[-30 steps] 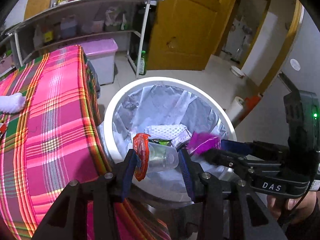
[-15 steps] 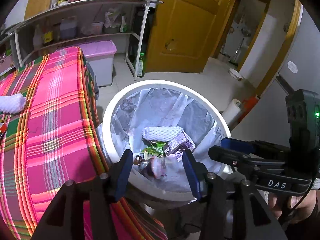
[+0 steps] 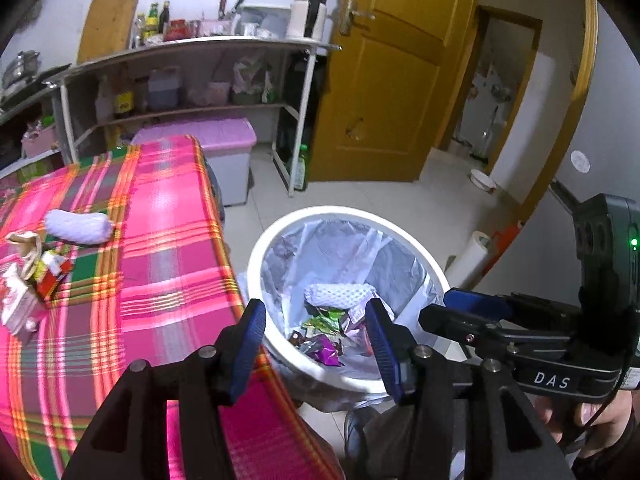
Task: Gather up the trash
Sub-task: 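Move both grippers back over the remaining trash on the table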
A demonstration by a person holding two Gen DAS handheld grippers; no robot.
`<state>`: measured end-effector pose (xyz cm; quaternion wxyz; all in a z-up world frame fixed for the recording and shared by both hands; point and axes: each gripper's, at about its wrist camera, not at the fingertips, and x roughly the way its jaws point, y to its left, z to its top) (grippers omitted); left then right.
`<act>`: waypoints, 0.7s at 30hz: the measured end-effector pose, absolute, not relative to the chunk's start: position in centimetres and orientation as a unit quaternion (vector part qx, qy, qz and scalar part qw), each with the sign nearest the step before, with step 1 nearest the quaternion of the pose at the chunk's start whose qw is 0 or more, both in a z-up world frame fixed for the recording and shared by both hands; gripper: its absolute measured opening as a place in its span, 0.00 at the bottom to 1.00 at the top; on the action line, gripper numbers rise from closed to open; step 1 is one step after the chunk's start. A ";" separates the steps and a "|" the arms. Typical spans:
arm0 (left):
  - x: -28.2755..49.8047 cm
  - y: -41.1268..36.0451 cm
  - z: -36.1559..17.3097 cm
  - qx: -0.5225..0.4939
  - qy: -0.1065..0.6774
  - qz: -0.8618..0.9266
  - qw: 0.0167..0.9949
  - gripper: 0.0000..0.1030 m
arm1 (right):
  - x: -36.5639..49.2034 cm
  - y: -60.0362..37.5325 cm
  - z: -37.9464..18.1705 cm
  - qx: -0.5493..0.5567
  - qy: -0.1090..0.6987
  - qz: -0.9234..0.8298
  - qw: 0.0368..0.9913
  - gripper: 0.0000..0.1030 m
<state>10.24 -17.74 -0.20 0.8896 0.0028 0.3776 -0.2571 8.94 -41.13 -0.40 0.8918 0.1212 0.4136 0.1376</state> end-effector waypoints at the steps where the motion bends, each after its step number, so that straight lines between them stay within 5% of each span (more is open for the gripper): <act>1: 10.0 -17.4 0.0 0.001 0.375 -0.255 0.891 0.50 | 8.8 -40.7 -0.1 0.118 0.411 0.141 0.893 0.48; 21: 6.3 -9.9 3.2 -0.033 0.320 -0.200 0.926 0.50 | 7.6 -34.4 2.1 0.077 0.396 0.205 0.892 0.48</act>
